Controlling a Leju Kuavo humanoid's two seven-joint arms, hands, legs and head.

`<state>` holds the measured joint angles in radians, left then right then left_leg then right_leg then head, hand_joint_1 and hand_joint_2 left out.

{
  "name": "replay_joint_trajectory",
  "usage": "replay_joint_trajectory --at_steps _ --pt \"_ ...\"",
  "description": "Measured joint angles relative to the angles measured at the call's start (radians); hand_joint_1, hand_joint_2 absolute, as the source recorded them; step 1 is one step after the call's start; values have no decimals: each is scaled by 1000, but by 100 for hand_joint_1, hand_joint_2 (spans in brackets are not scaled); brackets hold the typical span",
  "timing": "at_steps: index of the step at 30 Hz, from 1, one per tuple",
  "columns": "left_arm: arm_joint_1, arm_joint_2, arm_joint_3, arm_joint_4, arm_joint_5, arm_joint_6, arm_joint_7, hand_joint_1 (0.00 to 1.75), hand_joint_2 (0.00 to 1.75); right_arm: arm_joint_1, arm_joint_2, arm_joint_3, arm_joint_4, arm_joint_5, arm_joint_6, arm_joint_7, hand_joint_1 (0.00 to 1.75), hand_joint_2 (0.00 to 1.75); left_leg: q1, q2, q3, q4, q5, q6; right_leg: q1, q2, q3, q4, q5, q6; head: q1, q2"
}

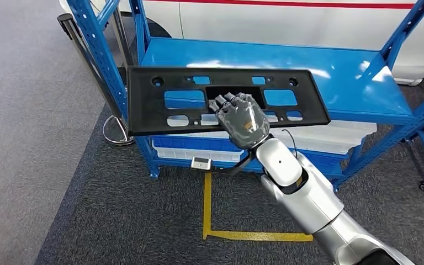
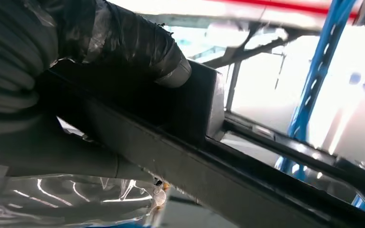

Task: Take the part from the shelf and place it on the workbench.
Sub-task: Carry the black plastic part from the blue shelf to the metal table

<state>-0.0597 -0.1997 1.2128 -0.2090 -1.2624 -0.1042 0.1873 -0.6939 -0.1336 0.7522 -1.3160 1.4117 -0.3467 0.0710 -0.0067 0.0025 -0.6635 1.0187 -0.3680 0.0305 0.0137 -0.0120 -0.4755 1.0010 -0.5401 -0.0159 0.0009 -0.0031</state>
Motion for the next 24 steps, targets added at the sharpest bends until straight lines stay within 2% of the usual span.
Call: replay_joint_trajectory --at_steps 1,2,3,4,6,7,8,9,10,11,12,13,14,15,17,18,19,21,22,23,24 --pt "1 0 -3 0 -9 4 5 0 175 20 -31 -13 -21 -24 -13 -5 175 175 0 -2 -2 -6 10 -4 -2 -3 -1 -10 9 -1 0 0" --pt "3 1 -5 0 -15 8 3 0 175 45 -65 -28 -45 -54 -25 -15 175 175 0 -5 -6 -7 5 -8 -4 -7 -6 -17 23 -6 0 0" --pt "4 2 -8 0 -19 11 0 0 175 72 -107 -47 -71 -88 -32 -30 175 175 0 -7 -15 7 -19 -12 -9 -12 -14 -24 37 -11 0 0" --pt "7 4 -10 0 -22 13 -4 0 175 98 -147 -70 -95 -121 -34 -48 175 175 1 -8 -27 40 -63 -17 -13 -17 -26 -28 51 -15 0 0" --pt "11 8 -13 0 -25 15 -7 0 175 136 -207 -118 -129 -163 -32 -87 175 175 11 -7 -54 161 -168 -29 -17 -19 -59 -25 76 -20 0 0" --pt "13 11 -13 0 -25 16 -7 0 175 148 -223 -140 -138 -170 -28 -101 175 175 16 -6 -63 227 -196 -34 -19 -17 -79 -19 88 -18 -1 0" --pt "11 14 -14 0 -25 17 -7 0 175 155 -234 -158 -145 -171 -24 -112 175 175 19 -6 -63 275 -199 -39 -21 -14 -99 -13 98 -16 -1 0" --pt "9 16 -16 0 -25 17 -7 0 175 161 -242 -172 -151 -170 -20 -119 175 175 22 -6 -50 295 -181 -43 -23 -12 -118 -5 107 -12 -1 0" --pt "5 18 -18 0 -25 18 -7 0 175 165 -249 -182 -158 -168 -16 -123 175 175 24 -6 -19 275 -151 -46 -26 -10 -137 4 115 -7 -1 0" --pt "2 20 -20 0 -25 18 -7 0 175 169 -255 -189 -164 -166 -13 -126 175 175 25 -6 25 227 -127 -46 -28 -9 -152 14 121 -1 -1 0" --pt "-1 22 -20 0 -25 19 -5 0 175 171 -260 -195 -170 -165 -10 -126 175 175 24 -6 80 154 -125 -45 -28 -7 -167 25 127 5 -1 0" --pt "-3 23 -21 0 -26 20 -3 0 175 172 -264 -201 -175 -165 -6 -126 175 175 23 -7 130 81 -136 -41 -29 -7 -178 33 133 11 -1 0" --pt "-4 24 -22 0 -27 21 0 0 175 172 -266 -206 -180 -164 -2 -124 175 175 20 -8 162 29 -152 -37 -28 -6 -185 38 140 18 -1 0" --pt "-4 24 -23 0 -30 23 5 0 175 171 -267 -210 -183 -164 4 -121 175 175 16 -9 179 -3 -164 -32 -28 -6 -190 39 149 25 -1 0" --pt "-1 21 -26 0 -38 27 13 0 175 173 -270 -213 -184 -165 14 -114 175 175 17 -8 167 -15 -148 -18 -30 -4 -197 33 161 37 0 0" --pt "0 19 -27 0 -42 29 16 0 175 175 -273 -215 -183 -166 17 -111 175 175 19 -6 156 -19 -135 -8 -32 -2 -205 43 143 42 1 0" --pt "1 16 -28 0 -44 31 18 0 175 177 -277 -217 -183 -166 18 -109 175 175 22 -4 143 -22 -121 1 -33 2 -217 68 106 47 1 0" --pt "2 12 -29 0 -46 33 19 0 175 181 -283 -223 -182 -167 18 -107 175 175 21 0 114 -22 -97 13 -36 6 -244 177 1 55 2 0" --pt "4 11 -30 0 -46 33 19 0 175 183 -284 -225 -182 -167 17 -107 175 175 20 1 100 -21 -86 14 -36 7 -253 240 -33 58 2 0" --pt "5 10 -30 0 -46 33 19 0 175 185 -285 -226 -182 -167 17 -106 175 175 19 3 85 -18 -76 14 -37 8 -255 290 -42 61 2 0" --pt "5 9 -31 0 -46 33 19 0 175 188 -286 -226 -182 -167 17 -106 175 175 19 3 70 -15 -66 12 -38 8 -247 314 -30 63 2 0"
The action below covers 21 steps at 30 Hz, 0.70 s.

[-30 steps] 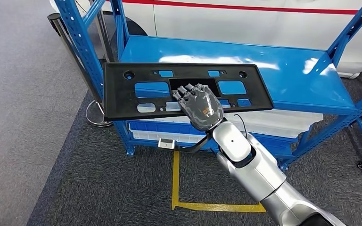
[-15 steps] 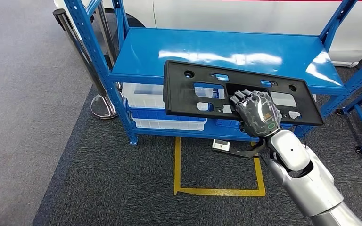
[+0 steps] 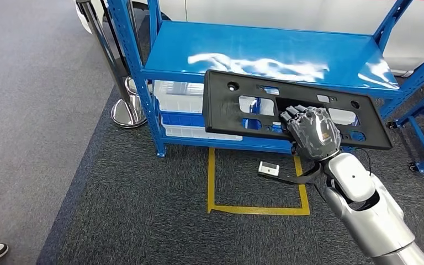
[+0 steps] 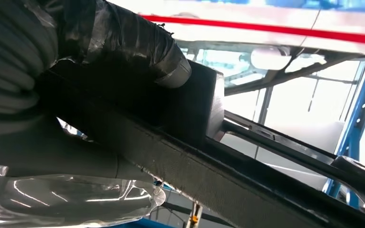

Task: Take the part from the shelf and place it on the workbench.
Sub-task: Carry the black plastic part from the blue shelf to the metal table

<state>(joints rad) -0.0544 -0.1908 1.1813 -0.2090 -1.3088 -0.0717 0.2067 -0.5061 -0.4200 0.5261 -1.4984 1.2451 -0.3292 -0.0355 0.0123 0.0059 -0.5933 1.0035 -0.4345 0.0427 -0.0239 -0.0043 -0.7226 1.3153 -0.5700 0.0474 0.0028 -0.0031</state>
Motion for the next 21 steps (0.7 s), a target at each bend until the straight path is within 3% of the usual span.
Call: replay_joint_trajectory --at_steps 1,2,3,4,6,8,9,11,13,14,15,16,18,19,21 --pt "0 -1 -1 0 0 0 0 0 175 2 -1 0 0 0 0 0 175 175 0 0 -15 5 8 -2 -2 0 29 -18 29 2 0 0" --pt "0 -3 -3 0 0 0 0 0 175 3 -2 0 0 0 0 0 175 175 1 0 -29 11 14 -6 -5 0 73 -68 57 4 0 0" --pt "0 -4 -4 0 0 -1 0 0 175 3 -2 -1 0 0 0 0 175 175 0 0 -42 19 20 -11 -5 1 124 -138 65 5 0 0" --pt "0 -5 -4 0 0 -1 0 0 175 3 -3 -1 -1 0 0 0 175 175 -2 -1 -52 25 26 -16 -5 4 171 -209 61 2 0 0" --pt "1 -5 -4 0 0 -1 0 0 175 4 -4 -2 -2 0 -1 0 175 175 -5 -2 -62 29 41 -28 1 7 210 -282 37 -10 -1 0" --pt "2 -5 -4 0 0 -1 0 0 175 5 -4 -2 -2 0 -1 0 175 175 -5 -4 -70 29 52 -39 2 4 199 -286 47 -28 0 0" --pt "2 -5 -4 0 0 -1 0 0 175 5 -4 -2 -1 0 0 0 175 175 -4 -5 -78 37 38 -45 1 2 189 -286 55 -38 -1 0" --pt "3 -5 -5 0 0 -1 1 0 175 4 -4 -2 -1 0 0 0 175 175 -2 -6 -105 108 -42 -53 -1 -1 165 -287 76 -57 -1 0" --pt "2 -5 -5 0 0 -1 1 0 175 5 -4 -2 -1 0 0 0 175 175 -2 -6 -130 233 -137 -55 6 2 138 -284 97 -67 -1 0" --pt "2 -5 -5 0 0 -1 0 0 175 5 -4 -2 0 0 0 0 175 175 -2 -6 -134 287 -157 -53 10 5 125 -282 106 -68 -2 0" --pt "2 -5 -5 0 0 -1 0 0 175 5 -4 -2 0 0 0 0 175 175 -4 -6 -126 315 -152 -49 15 9 111 -279 115 -70 -1 0" --pt "2 -5 -6 0 -1 -1 -1 0 175 5 -4 -3 1 -1 0 0 175 175 -6 -7 -102 309 -128 -41 20 13 98 -276 124 -71 -1 0" --pt "1 -5 -6 0 -1 -1 -2 0 175 4 -4 -5 2 -3 0 0 175 175 -15 -24 -16 205 -80 -12 28 26 77 -271 139 -72 -1 0" --pt "1 -3 -7 -1 -1 -1 -2 0 175 2 -4 -6 3 -4 1 0 175 175 -18 -41 33 131 -77 5 31 32 70 -270 147 -71 0 0" --pt "1 -4 -8 -2 -2 0 -2 0 175 -2 -3 -9 4 -7 7 0 175 175 -24 -66 96 24 -92 22 24 46 60 -275 167 -63 -1 0"
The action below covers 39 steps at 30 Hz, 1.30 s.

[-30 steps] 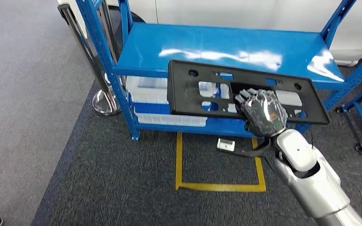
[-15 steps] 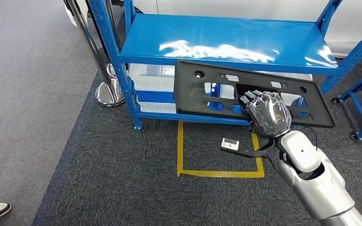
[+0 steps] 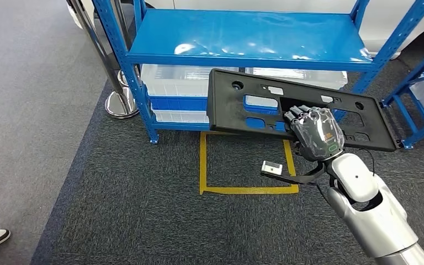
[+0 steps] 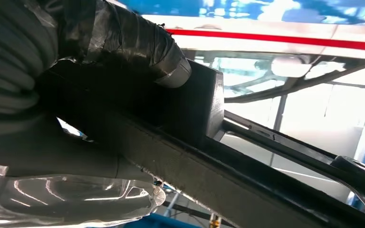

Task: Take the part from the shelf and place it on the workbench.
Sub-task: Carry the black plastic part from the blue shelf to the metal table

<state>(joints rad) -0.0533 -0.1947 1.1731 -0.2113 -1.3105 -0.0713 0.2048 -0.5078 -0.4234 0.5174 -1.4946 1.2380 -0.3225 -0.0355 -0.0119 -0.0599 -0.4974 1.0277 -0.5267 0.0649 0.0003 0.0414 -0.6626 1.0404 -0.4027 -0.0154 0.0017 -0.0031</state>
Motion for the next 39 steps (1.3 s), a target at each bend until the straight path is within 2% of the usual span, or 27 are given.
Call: replay_joint_trajectory --at_steps 2,4,5,7,8,9,11,12,13,15,16,18,19,21,23,24,25,26,28,29,30,32,34,35,36,38,39 --pt "-1 -4 -2 0 -1 0 0 0 175 -2 -2 -2 2 -7 8 -1 175 175 -1 8 12 -37 14 -4 -8 17 -6 -15 24 14 -2 0" --pt "-5 -6 -4 0 -1 0 0 0 175 -3 -8 -7 3 -13 13 -3 175 175 4 29 6 -64 48 -3 -7 13 -16 -13 6 23 -2 0" --pt "-5 -8 -4 0 -1 0 0 0 175 -5 -10 -10 4 -15 14 -4 175 175 9 41 -1 -76 63 -3 -6 2 -26 12 -30 28 -1 0" --pt "-5 -8 -4 0 -1 0 0 0 175 -9 -13 -16 5 -16 15 -5 175 175 11 63 -26 -73 80 -8 -14 -25 -51 121 -128 38 1 0" --pt "-4 -9 -4 0 -2 0 0 0 175 -10 -13 -18 6 -16 15 -5 175 175 13 76 -43 -64 86 -12 -19 -32 -60 184 -158 46 1 0" --pt "-4 -9 -4 0 -2 0 0 0 175 -10 -13 -18 7 -16 15 -5 175 175 15 88 -60 -53 91 -16 -24 -36 -63 234 -165 54 1 0" --pt "-5 -11 -5 0 -2 -1 0 0 175 -10 -13 -19 9 -16 16 -6 175 175 23 113 -100 -24 98 -24 -35 -42 -30 249 -118 69 1 0" --pt "-6 -12 -5 0 -2 -1 0 0 175 -10 -14 -19 10 -16 16 -6 175 175 27 123 -120 -8 100 -29 -41 -51 8 208 -94 79 1 0" --pt "-8 -11 -5 -1 -2 -1 0 0 175 -10 -14 -19 10 -16 16 -6 175 175 29 131 -137 8 102 -35 -41 -68 53 150 -91 91 2 0" --pt "-9 -11 -6 -2 -2 0 -1 0 175 -12 -15 -20 10 -16 16 -6 175 175 25 144 -156 27 109 -50 -36 -94 115 47 -120 86 0 0" --pt "-9 -11 -6 -3 -2 0 -1 0 175 -12 -15 -21 10 -17 17 -6 175 175 22 149 -159 28 117 -56 -31 -98 122 27 -133 74 -2 0" --pt "-8 -12 -6 -3 -2 1 0 0 175 -13 -15 -22 10 -18 21 -6 175 175 23 156 -165 27 130 -68 -30 -85 106 21 -120 42 -5 0" --pt "-7 -12 -6 -3 -2 0 0 0 175 -13 -15 -22 10 -18 23 -7 175 175 26 148 -171 33 116 -74 -28 -79 94 22 -108 29 -5 0" --pt "-4 -12 -6 -3 -2 -1 0 0 175 -15 -15 -22 10 -21 28 -7 175 175 29 108 -193 99 25 -79 -24 -64 65 20 -82 7 -5 0" --pt "-2 -12 -6 -3 -2 -2 0 0 175 -16 -15 -22 10 -24 31 -8 175 175 26 76 -213 219 -79 -73 -15 -45 33 21 -55 -4 -5 0" --pt "-2 -12 -6 -3 -2 -2 0 0 175 -15 -15 -22 10 -26 31 -9 175 175 22 70 -214 272 -99 -67 -9 -34 16 21 -41 -8 -5 0" --pt "-2 -12 -6 -3 -2 -2 0 0 175 -15 -15 -22 10 -27 32 -9 175 175 18 68 -205 302 -95 -58 -3 -22 0 21 -27 -10 -5 0" --pt "-4 -12 -6 -3 -2 -2 -1 0 175 -15 -15 -22 10 -27 32 -10 175 175 11 65 -181 302 -71 -45 4 -10 -17 21 -13 -12 -5 0" --pt "-6 -11 -7 -3 -2 -2 -1 0 175 -15 -15 -23 10 -28 33 -10 175 175 -8 40 -88 208 -22 -5 15 14 -45 21 15 -16 -5 0" --pt "-7 -9 -7 -4 -2 -2 -1 0 175 -16 -15 -23 10 -28 33 -10 175 175 -16 18 -27 127 -21 17 19 25 -54 20 28 -16 -5 0" --pt "-8 -9 -7 -6 -2 -2 -2 0 175 -17 -15 -24 10 -28 34 -10 175 175 -22 1 21 56 -32 28 20 34 -60 16 42 -14 -4 0" --pt "-9 -9 -7 -7 -3 -2 -2 0 175 -19 -15 -25 9 -29 37 -11 175 175 -28 -9 62 -26 -44 32 15 55 -63 -3 74 -5 -4 0" --pt "-11 -13 -7 -7 -3 -3 -2 0 175 -20 -19 -25 10 -29 40 -13 175 175 -23 13 52 -50 -10 28 13 57 -67 -23 88 5 -5 0" --pt "-12 -14 -7 -7 -3 -4 -2 0 175 -22 -21 -25 10 -29 42 -15 175 175 -19 26 44 -62 9 29 13 40 -74 -16 63 11 -4 0" --pt "-11 -14 -7 -7 -3 -4 -2 0 175 -23 -23 -25 10 -29 44 -15 175 175 -15 41 32 -69 26 29 11 15 -82 11 16 18 -3 0" --pt "-8 -13 -7 -7 -3 -3 -1 0 175 -26 -24 -26 10 -29 46 -16 175 175 -14 71 -1 -68 52 27 -6 -26 -102 130 -96 39 -2 0" --pt "-6 -13 -7 -7 -2 -3 -1 0 175 -24 -24 -26 10 -27 46 -15 175 175 -12 86 -19 -63 62 23 -16 -34 -108 198 -119 52 -3 0"
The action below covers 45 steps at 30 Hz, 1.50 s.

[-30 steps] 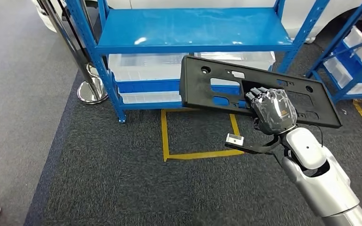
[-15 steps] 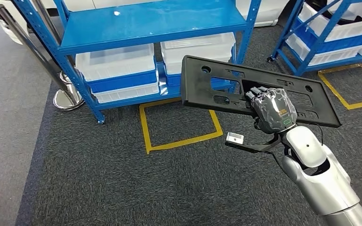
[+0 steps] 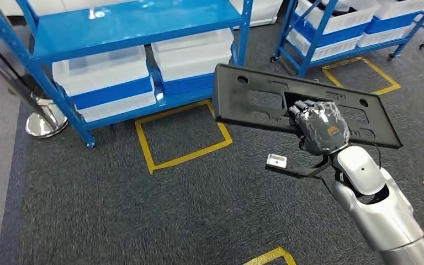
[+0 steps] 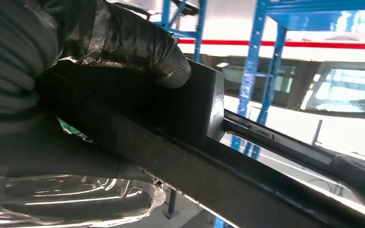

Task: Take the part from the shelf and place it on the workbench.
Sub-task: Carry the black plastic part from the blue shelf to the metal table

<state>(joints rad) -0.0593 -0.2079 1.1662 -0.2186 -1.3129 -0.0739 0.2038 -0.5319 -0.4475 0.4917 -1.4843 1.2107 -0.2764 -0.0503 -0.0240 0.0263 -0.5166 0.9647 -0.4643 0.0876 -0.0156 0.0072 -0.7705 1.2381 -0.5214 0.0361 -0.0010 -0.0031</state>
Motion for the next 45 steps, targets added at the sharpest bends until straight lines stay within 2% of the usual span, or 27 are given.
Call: replay_joint_trajectory --at_steps 1,3,4,5,7,8,9,11,13,15,16,17,19,22,23,25,26,28,30,31,33,35,37,40,42,44,45 --pt "1 0 0 0 0 0 0 0 175 3 0 0 0 3 0 2 175 175 2 15 -20 7 10 -4 -10 -4 0 56 6 12 0 0" --pt "-1 0 0 0 1 1 0 0 175 11 2 0 0 15 -1 10 175 175 10 42 -64 29 24 -17 -29 -12 40 80 72 37 0 0" --pt "-2 0 0 0 1 1 0 0 175 14 4 0 0 22 -1 14 175 175 12 54 -84 44 28 -24 -37 -26 87 41 87 48 0 0" --pt "-3 1 0 -1 1 1 1 0 175 15 7 0 -1 28 -2 17 175 175 14 64 -103 60 32 -32 -40 -44 147 -28 75 56 0 0" --pt "-4 1 0 -2 1 1 1 0 175 15 14 0 -4 34 -3 22 175 175 16 81 -125 79 43 -48 -34 -71 238 -164 12 45 -2 0" --pt "-4 1 0 -2 1 1 1 0 175 15 16 0 -5 35 -4 24 175 175 18 90 -132 81 52 -56 -25 -71 253 -200 -5 32 -3 0" --pt "-3 0 0 -2 1 1 1 0 175 17 18 0 -5 35 -4 25 175 175 22 98 -137 80 63 -64 -19 -64 246 -213 -3 15 -4 0" --pt "-1 0 0 -2 1 1 1 0 175 20 19 0 -4 36 -4 26 175 175 31 70 -151 95 38 -79 -15 -50 221 -214 23 -9 -4 0" --pt "4 0 0 -2 1 1 1 0 175 20 23 0 -3 36 -4 27 175 175 36 11 -173 173 -60 -87 -14 -34 193 -215 51 -29 -4 0" --pt "8 0 0 -2 1 1 2 0 175 21 29 1 -3 36 -4 28 175 175 35 -18 -192 298 -147 -85 -8 -11 158 -214 79 -37 -4 0" --pt "9 0 0 -2 1 1 2 0 175 21 31 1 -3 36 -4 28 175 175 34 -21 -190 344 -157 -82 -5 2 139 -213 94 -38 -4 0" --pt "9 0 0 -2 1 1 2 0 175 23 33 1 -3 36 -4 28 175 175 34 -23 -175 361 -142 -78 -3 14 121 -212 108 -37 -4 0" --pt "6 0 0 -2 1 1 2 0 175 24 33 1 -3 37 -5 28 175 175 33 -37 -101 300 -85 -68 -1 37 86 -209 136 -33 -4 0" --pt "3 1 0 -2 2 1 4 0 175 25 34 1 -3 44 -7 29 175 175 29 -104 59 88 -97 -51 0 69 56 -209 178 -18 -3 0" --pt "2 2 0 -3 4 0 3 0 175 25 34 1 -3 45 -9 30 175 175 26 -112 83 47 -108 -48 0 81 52 -214 192 -11 -4 0" --pt "1 1 0 -2 7 -7 2 0 175 28 28 1 -3 45 -14 31 175 175 25 -89 76 34 -98 -41 -2 99 47 -229 216 3 -4 0" --pt "1 1 0 -2 8 -10 4 0 175 28 22 0 -3 42 -17 31 175 175 27 -74 69 29 -89 -33 -1 92 40 -225 206 7 -3 0" --pt "2 1 0 -2 8 -11 10 0 175 27 10 -3 -2 32 -20 30 175 175 29 -42 50 23 -66 -19 0 48 14 -162 123 13 0 0" --pt "6 1 2 -2 12 -4 13 0 175 32 0 -13 -4 19 -20 30 175 175 24 -13 27 25 -46 -13 -2 8 -16 -32 32 20 2 0" --pt "8 1 2 -2 14 -2 13 0 175 39 -7 -23 -6 12 -19 30 175 175 22 1 14 27 -38 -14 -5 1 -25 30 23 24 3 0" --pt "9 1 4 -2 15 -3 13 0 175 56 -27 -47 -9 -5 -11 24 175 175 20 26 -11 34 -26 -17 -9 -7 -5 73 67 29 2 0" --pt "10 1 5 -2 6 -12 22 0 175 63 -41 -74 -10 -17 3 9 175 175 18 49 -31 44 -21 -22 -9 -35 91 -30 95 27 3 0" --pt "8 2 5 -2 -6 -20 35 0 175 50 -41 -88 -7 -15 15 -2 175 175 15 73 -40 53 -18 -30 1 -67 183 -162 69 15 2 0" --pt "2 2 6 -2 7 -11 27 0 175 28 -39 -93 0 -8 20 9 175 175 13 97 -44 60 -14 -46 10 -57 205 -222 51 -9 1 0" --pt "1 2 8 -2 14 -8 18 0 175 23 -42 -99 2 -11 20 16 175 175 16 55 -60 96 -42 -59 5 -41 200 -231 62 -28 1 0" --pt "5 2 12 -2 16 -7 17 0 175 16 -42 -103 2 -18 20 19 175 175 18 -3 -102 200 -110 -65 4 -24 190 -234 72 -42 1 0" --pt "7 2 13 -2 16 -7 17 0 175 14 -42 -105 3 -20 20 19 175 175 19 -15 -128 264 -144 -65 5 -13 183 -233 77 -45 1 0"
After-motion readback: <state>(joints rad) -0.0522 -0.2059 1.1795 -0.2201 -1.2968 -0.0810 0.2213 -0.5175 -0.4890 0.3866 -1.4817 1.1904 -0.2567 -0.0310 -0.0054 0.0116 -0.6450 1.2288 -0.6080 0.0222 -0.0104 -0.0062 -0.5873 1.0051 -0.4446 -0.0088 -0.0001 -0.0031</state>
